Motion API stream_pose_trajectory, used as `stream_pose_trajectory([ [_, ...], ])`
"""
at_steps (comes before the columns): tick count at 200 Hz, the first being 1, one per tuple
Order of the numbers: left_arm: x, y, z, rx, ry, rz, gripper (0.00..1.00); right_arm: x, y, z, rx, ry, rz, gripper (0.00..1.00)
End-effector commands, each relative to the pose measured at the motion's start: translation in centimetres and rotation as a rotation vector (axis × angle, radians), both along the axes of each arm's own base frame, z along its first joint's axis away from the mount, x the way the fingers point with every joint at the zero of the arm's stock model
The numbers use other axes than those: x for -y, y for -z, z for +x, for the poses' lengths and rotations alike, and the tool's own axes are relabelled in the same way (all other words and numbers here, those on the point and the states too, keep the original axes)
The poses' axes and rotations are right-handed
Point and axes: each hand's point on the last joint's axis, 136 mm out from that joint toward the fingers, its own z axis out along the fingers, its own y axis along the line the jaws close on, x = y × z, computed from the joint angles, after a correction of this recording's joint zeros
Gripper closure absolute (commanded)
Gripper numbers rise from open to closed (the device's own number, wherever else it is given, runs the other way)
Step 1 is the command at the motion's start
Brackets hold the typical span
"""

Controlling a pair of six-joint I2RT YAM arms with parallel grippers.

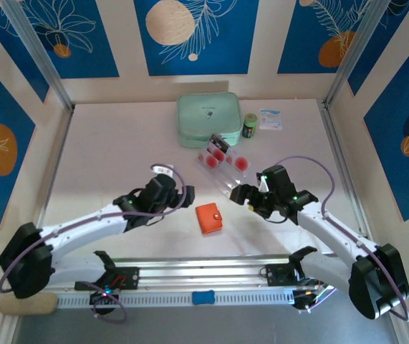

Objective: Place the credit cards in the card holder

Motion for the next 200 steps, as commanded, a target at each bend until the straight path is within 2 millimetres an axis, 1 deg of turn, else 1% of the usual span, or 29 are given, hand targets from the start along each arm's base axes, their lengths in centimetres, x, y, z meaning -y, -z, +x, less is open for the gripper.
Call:
stream_pose_trajectory([
  [1, -4.3, -0.8, 0.8, 0.145, -0.165, 0.025, 0.0, 2.7, 1.6, -1.0, -0.032, 0.07, -0.109, 0.09],
  [11, -6.0, -1.2, 0.6, 0.201, -0.215, 0.029, 0.0, 3.5, 1.7, -1.0, -0.016, 0.092, -0.14, 0.08],
  [35, -10.0, -2.1, 0.1, 0.304, -0.333, 0.079, 0.0, 5.6, 1.3, -0.4, 0.043, 0.167, -0.215, 0.0],
  [50, -11.7, -2.8, 0.0, 0.355, -0.366, 0.132, 0.0, 6.7, 0.6, 0.4, 0.113, 0.201, -0.253, 0.01],
  [78, -13.9, -3.7, 0.2, 0.409, -0.392, 0.241, 0.0, 9.2, -1.3, 2.3, 0.286, 0.316, -0.329, 0.01],
  [94, -14.9, -4.3, 0.8, 0.448, -0.402, 0.299, 0.0, 10.8, -2.9, 3.7, 0.42, 0.381, -0.376, 0.01],
  [117, -16.1, -5.6, 1.9, 0.516, -0.415, 0.358, 0.0, 13.7, -5.6, 5.9, 0.588, 0.445, -0.529, 0.01],
  [137, -17.9, -6.1, 3.3, 0.524, -0.434, 0.409, 0.0, 16.4, -7.2, 7.5, 0.63, 0.483, -0.663, 0.01],
  [149, -19.1, -6.0, 4.3, 0.507, -0.447, 0.425, 0.0, 18.0, -7.4, 8.4, 0.627, 0.518, -0.697, 0.01],
  [171, -21.5, -5.1, 5.8, 0.455, -0.482, 0.444, 0.0, 20.8, -7.0, 9.5, 0.596, 0.635, -0.693, 0.01],
  [185, -22.9, -4.2, 6.6, 0.433, -0.524, 0.434, 0.0, 21.3, -6.5, 10.8, 0.609, 0.635, -0.714, 0.01],
  [189, -23.3, -3.6, 6.8, 0.419, -0.533, 0.434, 0.0, 21.5, -6.3, 11.1, 0.608, 0.631, -0.724, 0.01],
  [200, -23.7, -2.9, 7.5, 0.418, -0.546, 0.426, 0.0, 21.5, -5.4, 12.3, 0.602, 0.606, -0.753, 0.01],
])
